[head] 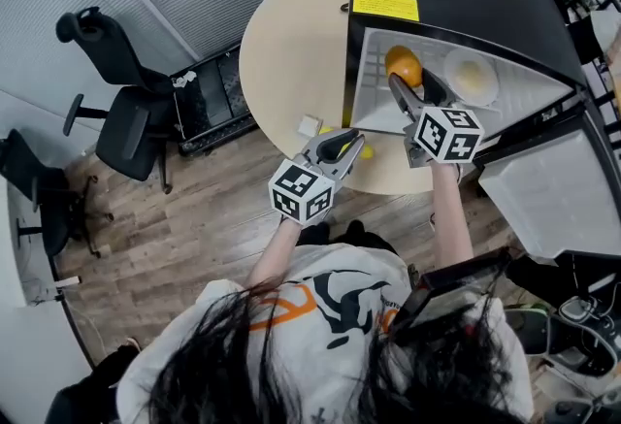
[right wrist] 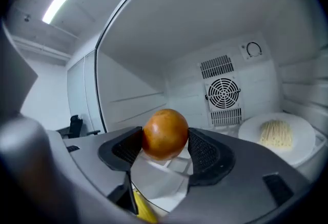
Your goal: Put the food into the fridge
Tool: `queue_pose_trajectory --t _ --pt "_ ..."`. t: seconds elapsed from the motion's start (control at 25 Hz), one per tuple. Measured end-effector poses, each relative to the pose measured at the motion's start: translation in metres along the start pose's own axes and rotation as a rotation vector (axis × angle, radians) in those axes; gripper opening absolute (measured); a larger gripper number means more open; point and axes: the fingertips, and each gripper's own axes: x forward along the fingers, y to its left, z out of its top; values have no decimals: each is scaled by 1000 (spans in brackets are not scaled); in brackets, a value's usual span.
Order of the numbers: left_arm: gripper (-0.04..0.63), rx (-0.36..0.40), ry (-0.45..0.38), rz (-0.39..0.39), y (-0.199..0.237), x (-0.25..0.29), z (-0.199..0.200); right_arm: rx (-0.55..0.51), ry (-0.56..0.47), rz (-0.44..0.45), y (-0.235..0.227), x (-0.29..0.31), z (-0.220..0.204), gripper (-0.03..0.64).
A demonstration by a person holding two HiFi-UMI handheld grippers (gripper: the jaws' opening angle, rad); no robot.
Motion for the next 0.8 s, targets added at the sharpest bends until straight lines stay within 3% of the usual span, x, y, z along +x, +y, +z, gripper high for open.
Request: queue_pose_trajectory --t 0.48,0.8 --pt "49 20 24 -1 -7 6 -5 -278 114 -23 -14 47 4 291" --pt "51 23 31 12 -5 1 -7 -355 189 -18 -19 70 1 291"
